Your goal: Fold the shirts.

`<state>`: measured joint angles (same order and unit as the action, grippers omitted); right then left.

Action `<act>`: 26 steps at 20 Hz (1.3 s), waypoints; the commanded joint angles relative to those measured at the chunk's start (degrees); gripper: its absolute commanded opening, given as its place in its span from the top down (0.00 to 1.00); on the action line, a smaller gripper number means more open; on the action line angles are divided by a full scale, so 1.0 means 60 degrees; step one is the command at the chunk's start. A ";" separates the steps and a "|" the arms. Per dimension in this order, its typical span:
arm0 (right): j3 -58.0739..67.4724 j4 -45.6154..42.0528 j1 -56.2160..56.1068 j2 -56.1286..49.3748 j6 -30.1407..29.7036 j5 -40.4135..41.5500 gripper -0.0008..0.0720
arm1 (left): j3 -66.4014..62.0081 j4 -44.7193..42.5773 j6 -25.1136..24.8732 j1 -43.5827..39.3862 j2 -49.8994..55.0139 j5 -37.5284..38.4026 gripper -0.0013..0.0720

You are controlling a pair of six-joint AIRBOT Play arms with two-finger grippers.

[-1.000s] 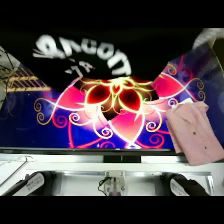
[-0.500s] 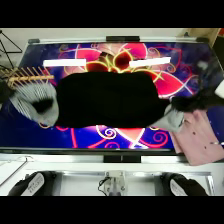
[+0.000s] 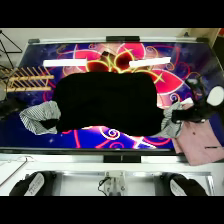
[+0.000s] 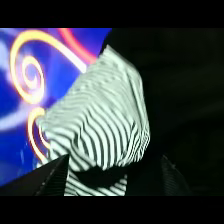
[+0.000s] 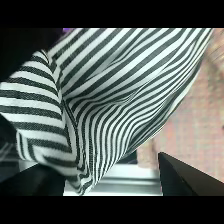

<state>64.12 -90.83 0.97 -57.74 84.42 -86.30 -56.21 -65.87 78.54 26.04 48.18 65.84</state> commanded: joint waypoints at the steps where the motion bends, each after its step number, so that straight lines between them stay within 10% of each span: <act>1: 0.1348 0.0495 -0.0018 0.0007 0.0175 0.0521 0.07 | -0.1231 -0.0106 -0.0342 -0.0044 -0.0029 -0.0062 0.06; 6: 0.1800 0.2452 -0.0022 -0.0036 0.0321 0.1257 0.07 | -0.0710 -0.0106 -0.0368 -0.1585 0.0080 0.0929 0.06; 14: 0.1679 0.3606 -0.0022 -0.0047 0.0066 0.0936 0.07 | 0.2229 -0.0484 -0.0412 -0.5049 0.1366 -0.0994 0.05; 26: -0.1694 0.4237 -0.0517 -0.0714 -0.0011 0.2331 0.07 | 0.2222 -0.2109 -0.0732 -0.5672 0.3625 -0.2408 0.07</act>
<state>56.16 -65.17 -0.19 -59.86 84.25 -74.67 -42.94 -77.91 74.52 -7.57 67.29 53.04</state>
